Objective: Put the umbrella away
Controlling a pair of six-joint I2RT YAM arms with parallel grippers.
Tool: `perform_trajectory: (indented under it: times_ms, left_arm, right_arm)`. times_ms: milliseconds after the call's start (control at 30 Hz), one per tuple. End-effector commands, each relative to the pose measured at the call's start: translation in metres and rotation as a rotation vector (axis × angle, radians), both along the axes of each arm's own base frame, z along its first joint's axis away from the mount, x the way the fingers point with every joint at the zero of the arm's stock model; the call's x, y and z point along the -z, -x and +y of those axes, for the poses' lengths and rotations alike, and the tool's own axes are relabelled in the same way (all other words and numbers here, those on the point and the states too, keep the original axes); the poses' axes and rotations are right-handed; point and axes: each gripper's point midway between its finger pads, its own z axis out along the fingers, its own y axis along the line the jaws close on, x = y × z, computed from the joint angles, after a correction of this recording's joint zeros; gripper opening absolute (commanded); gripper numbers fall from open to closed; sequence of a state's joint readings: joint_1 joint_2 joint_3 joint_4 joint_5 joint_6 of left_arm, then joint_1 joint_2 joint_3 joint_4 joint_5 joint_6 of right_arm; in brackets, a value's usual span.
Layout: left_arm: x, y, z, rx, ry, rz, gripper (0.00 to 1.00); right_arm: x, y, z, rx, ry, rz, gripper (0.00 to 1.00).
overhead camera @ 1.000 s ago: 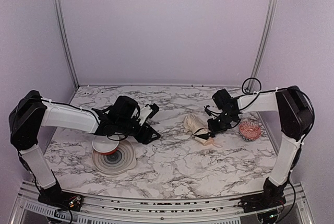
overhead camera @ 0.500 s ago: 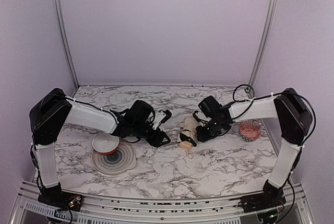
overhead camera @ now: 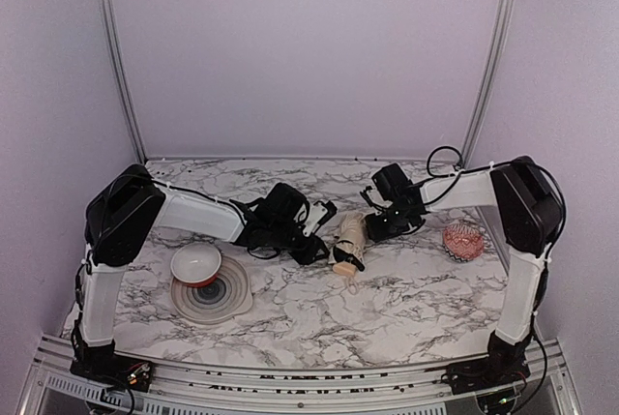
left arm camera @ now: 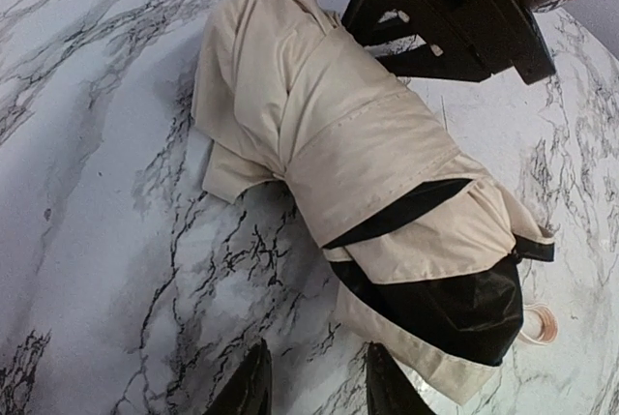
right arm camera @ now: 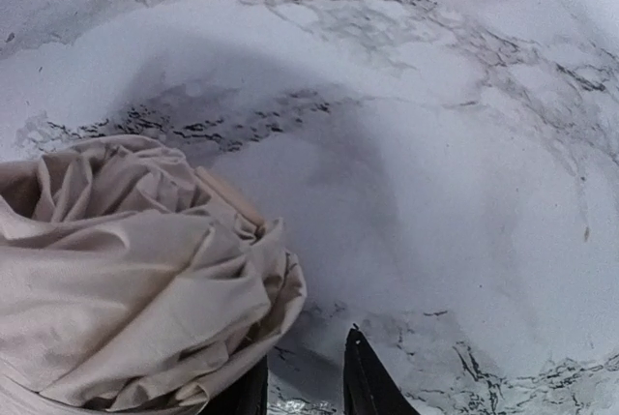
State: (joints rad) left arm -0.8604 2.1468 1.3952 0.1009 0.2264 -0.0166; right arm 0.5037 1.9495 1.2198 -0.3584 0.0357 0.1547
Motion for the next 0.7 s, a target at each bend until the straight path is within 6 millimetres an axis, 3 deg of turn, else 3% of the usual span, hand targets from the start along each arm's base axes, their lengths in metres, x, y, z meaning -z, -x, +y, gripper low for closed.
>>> perform_trajectory:
  times_ms: [0, 200, 367, 533, 667]
  left_arm:
    - [0.025, 0.025, -0.006, 0.070, -0.058, 0.060, 0.33]
    - [0.031, 0.036, -0.025, 0.115, -0.043, 0.079, 0.34]
    - [0.037, 0.033, -0.028, 0.117, -0.064, 0.076, 0.34]
    - [0.028, 0.020, -0.005, 0.057, -0.117, 0.006, 0.34]
    - [-0.001, 0.002, 0.027, -0.032, -0.099, -0.023, 0.34]
  right_arm:
    - [-0.001, -0.008, 0.017, -0.039, -0.023, -0.014, 0.26]
    - [-0.006, -0.010, 0.029, -0.062, -0.061, -0.025, 0.26]
    - [-0.008, -0.009, 0.037, -0.080, -0.085, -0.024, 0.26]
    - [-0.021, -0.011, 0.015, -0.015, -0.094, -0.056, 0.26]
    - [-0.058, -0.016, -0.006, 0.025, -0.122, -0.156, 0.27]
